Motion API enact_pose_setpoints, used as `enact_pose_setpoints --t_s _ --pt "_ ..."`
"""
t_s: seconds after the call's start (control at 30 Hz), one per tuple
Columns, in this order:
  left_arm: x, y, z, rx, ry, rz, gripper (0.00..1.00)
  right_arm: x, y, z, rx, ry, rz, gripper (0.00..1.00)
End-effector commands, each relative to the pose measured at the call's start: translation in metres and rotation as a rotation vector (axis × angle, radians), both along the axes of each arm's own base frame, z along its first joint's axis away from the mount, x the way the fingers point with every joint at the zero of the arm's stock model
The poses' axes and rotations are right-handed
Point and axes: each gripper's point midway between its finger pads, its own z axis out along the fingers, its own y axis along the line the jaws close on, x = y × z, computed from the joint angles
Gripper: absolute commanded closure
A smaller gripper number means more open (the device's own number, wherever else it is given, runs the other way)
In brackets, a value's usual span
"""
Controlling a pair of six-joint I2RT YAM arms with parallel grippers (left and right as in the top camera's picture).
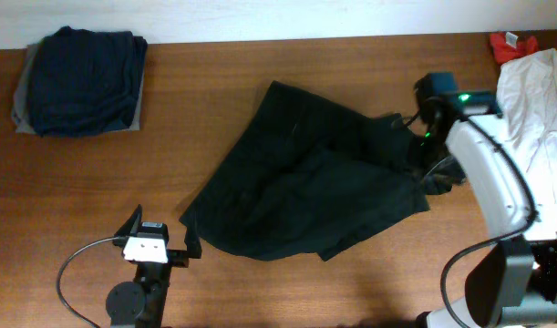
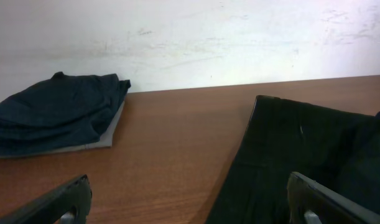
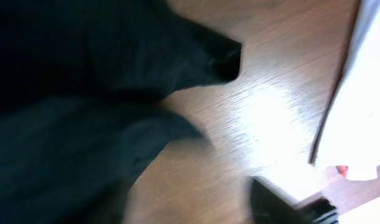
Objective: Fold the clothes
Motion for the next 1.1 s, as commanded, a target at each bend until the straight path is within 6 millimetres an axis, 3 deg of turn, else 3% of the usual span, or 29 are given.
enact_pose_setpoints --t_s 0.0,0.17,0.3,0.53,0.77,1.0,1.07 --pt "0.0 0.002 -0.002 0.016 0.001 0.01 0.01 0.003 0.015 0.016 0.127 -0.025 0.026 0.02" --pt "0.0 0.002 -0.002 0.016 0.001 0.01 0.01 -0.011 0.05 0.005 0.286 0.038 0.049 0.02" --pt "0.0 0.002 -0.002 0.016 0.001 0.01 0.01 -0.039 0.085 -0.017 0.368 0.151 0.109 0.02" --pt "0.0 0.002 -0.002 0.016 0.001 0.011 0.01 -0.093 0.142 -0.082 0.334 0.284 0.229 0.04" --pt "0.0 0.002 -0.002 0.016 0.001 0.011 0.01 -0.128 0.173 -0.109 0.304 0.301 0.38 0.07" --pt "0.0 0.002 -0.002 0.016 0.001 0.011 0.01 -0.132 0.224 -0.119 0.294 0.182 0.615 0.07" --pt "0.0 0.002 -0.002 0.016 0.001 0.011 0.01 -0.124 0.224 -0.121 0.236 0.133 0.616 0.07"
